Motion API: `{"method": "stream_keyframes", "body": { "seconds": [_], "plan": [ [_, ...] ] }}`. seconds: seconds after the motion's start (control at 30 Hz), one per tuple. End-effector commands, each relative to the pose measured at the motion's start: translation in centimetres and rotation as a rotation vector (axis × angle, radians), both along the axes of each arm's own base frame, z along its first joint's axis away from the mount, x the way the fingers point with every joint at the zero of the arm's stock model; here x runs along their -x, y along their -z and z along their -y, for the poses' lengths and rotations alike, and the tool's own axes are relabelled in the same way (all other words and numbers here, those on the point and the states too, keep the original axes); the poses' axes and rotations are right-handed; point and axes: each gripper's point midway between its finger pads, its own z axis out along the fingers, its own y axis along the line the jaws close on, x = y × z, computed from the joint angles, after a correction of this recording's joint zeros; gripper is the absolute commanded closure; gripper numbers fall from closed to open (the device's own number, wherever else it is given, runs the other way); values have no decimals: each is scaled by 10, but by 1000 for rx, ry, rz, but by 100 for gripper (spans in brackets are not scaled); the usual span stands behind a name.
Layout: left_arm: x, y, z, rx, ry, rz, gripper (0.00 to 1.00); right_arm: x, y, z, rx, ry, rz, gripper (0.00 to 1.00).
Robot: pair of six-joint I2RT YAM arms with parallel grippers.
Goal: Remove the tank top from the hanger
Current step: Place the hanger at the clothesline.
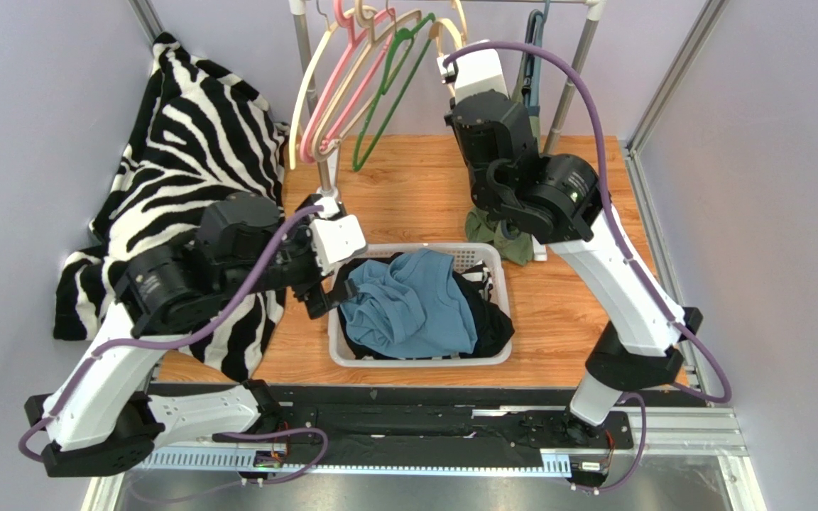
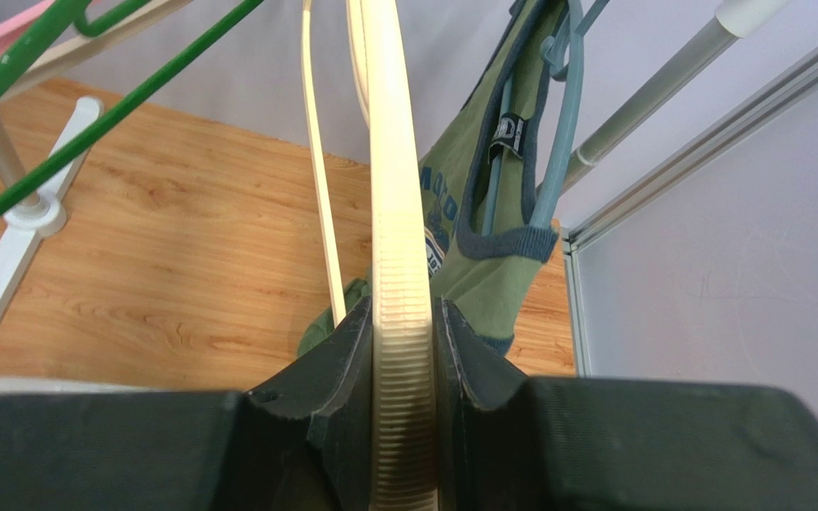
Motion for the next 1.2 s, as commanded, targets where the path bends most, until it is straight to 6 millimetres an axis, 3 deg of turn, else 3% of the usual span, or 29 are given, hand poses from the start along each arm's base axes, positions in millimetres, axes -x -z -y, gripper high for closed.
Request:
{"method": "stream_keyframes", "body": {
  "seconds": [0.0,0.17,0.27,0.53,0.73,1.17],
  "plan": [
    [18,-26,-17,17,-10,-33,1,-25,-19,5,-76,62,66,100],
    [27,-60,-36,112,-26,68,1,-43,-21,11,-90,135,114,100],
    [31,-68,-46,137,-38,102,1,-51,-26,7,-99,147,151,100],
    [35,-71,-58,124,-30,153,1,-78,-36,-13,-94,149,207,100],
    [41,-81,-66,151,-23,197,1,-96,-21,-7,-149,155,188,100],
    [34,-84,-65,149,-48,205,1,-117,5,-23,-181,91,125,100]
  ]
}}
